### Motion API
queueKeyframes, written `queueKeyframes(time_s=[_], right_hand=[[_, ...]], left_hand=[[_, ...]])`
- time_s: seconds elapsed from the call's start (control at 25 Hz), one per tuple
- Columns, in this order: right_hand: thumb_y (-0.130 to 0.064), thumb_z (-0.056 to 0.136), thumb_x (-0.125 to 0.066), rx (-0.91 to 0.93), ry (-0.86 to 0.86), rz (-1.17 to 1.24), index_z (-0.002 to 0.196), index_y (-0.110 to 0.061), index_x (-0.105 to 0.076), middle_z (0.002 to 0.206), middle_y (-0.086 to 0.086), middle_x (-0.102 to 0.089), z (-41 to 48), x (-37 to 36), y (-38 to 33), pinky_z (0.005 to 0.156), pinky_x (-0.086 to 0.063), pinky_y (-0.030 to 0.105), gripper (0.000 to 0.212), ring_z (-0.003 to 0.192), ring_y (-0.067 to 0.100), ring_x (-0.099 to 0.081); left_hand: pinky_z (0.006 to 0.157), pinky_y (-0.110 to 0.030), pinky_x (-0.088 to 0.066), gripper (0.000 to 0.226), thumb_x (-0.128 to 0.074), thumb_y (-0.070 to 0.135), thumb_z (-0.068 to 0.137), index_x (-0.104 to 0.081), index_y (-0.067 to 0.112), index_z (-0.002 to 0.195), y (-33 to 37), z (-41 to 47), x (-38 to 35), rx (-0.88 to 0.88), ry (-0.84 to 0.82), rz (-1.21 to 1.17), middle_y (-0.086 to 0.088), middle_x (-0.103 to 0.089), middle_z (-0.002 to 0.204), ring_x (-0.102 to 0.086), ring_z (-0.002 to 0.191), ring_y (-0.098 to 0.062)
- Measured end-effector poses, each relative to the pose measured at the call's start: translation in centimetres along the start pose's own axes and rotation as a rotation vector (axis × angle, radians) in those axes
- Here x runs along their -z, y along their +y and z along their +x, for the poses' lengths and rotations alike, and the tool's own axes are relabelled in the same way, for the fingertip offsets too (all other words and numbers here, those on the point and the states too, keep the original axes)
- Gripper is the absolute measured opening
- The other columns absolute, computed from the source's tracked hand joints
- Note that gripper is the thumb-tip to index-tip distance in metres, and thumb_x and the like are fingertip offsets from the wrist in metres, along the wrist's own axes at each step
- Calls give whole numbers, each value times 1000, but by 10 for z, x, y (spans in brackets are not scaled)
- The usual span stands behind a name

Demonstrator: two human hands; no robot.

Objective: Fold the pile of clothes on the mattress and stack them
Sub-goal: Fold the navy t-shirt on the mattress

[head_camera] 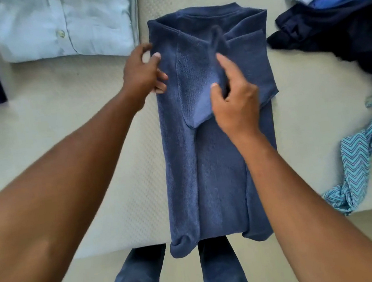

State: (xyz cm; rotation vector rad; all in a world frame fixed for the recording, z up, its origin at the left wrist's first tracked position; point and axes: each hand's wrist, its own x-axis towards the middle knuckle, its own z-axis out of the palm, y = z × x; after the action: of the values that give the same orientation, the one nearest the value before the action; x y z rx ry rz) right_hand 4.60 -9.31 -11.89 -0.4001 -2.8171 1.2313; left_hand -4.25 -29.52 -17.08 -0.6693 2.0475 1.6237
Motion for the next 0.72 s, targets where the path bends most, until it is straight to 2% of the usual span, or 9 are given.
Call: queueKeyframes(time_s=[0.04, 0.12, 0.2, 0.24, 0.36, 0.48, 0.56, 0.64, 0.72], right_hand=[[-30, 94, -59, 94, -105, -108, 153, -27, -49, 104, 6, -78, 1, -10, -11, 81, -56, 41, 61, 89, 28, -71], [-52, 94, -57, 230, -334, -348, 164, -28, -25, 109, 5, -76, -1, -32, -28, 79, -54, 44, 80, 97, 33, -70], [-67, 92, -53, 320, -469, -486, 166, -24, -8, 110, 3, -73, -15, -50, -35, 78, -53, 43, 98, 101, 32, -69], [-68, 92, -52, 330, -508, -528, 166, -21, -7, 111, 4, -72, -23, -55, -33, 79, -53, 43, 99, 102, 31, -68], [-58, 97, -53, 222, -554, -563, 157, -21, -33, 110, 5, -73, -31, -57, -15, 84, -51, 43, 73, 105, 33, -67], [-46, 98, -53, 60, -333, -399, 123, -25, -64, 100, 3, -76, -3, -45, -4, 81, -52, 40, 34, 98, 33, -69], [-34, 96, -55, 20, -219, -325, 125, -25, -62, 104, 2, -73, 37, -39, 1, 84, -51, 38, 31, 98, 28, -67], [-35, 97, -55, -1, -361, -366, 142, -29, -48, 114, 4, -68, 79, -38, 3, 92, -49, 40, 47, 106, 25, -62], [-43, 95, -56, 27, -532, -426, 137, -30, -51, 123, 5, -66, 108, -40, 2, 94, -49, 40, 45, 116, 28, -60]], left_hand=[[54, -34, -57, 28, -51, 33, 107, -58, 16, 128, -5, -13, 0, 118, -14, -148, -12, -72, 77, -66, 56, -25], [59, -34, -59, 43, -44, 50, 107, -63, 11, 112, -18, -35, 4, 301, -49, -329, -12, -74, 83, -69, 65, -25], [69, -40, -62, 54, -46, 63, 101, -66, 13, 106, -28, -48, 11, 379, -75, -407, -11, -77, 92, -74, 77, -27], [73, -41, -63, 50, -55, 62, 98, -68, 14, 105, -32, -51, 13, 372, -83, -404, -12, -78, 97, -77, 83, -28], [71, -41, -65, 16, -76, 19, 92, -65, 11, 102, -37, -52, 10, 255, 58, -230, -10, -75, 98, -77, 93, -31], [68, -41, -65, 17, -68, 4, 93, -62, 10, 108, -40, -58, 2, 232, 124, -190, -11, -71, 100, -75, 95, -29], [67, -42, -66, 32, -65, 5, 94, -57, 16, 123, -40, -63, 3, 224, 60, -158, -10, -69, 102, -74, 95, -26], [67, -43, -66, 46, -63, 4, 95, -54, 25, 134, -40, -62, 7, 149, -15, -122, -9, -68, 101, -73, 92, -24], [67, -42, -65, 48, -63, 3, 95, -55, 26, 137, -42, -60, 11, 12, -8, -93, -11, -67, 103, -73, 92, -24]])
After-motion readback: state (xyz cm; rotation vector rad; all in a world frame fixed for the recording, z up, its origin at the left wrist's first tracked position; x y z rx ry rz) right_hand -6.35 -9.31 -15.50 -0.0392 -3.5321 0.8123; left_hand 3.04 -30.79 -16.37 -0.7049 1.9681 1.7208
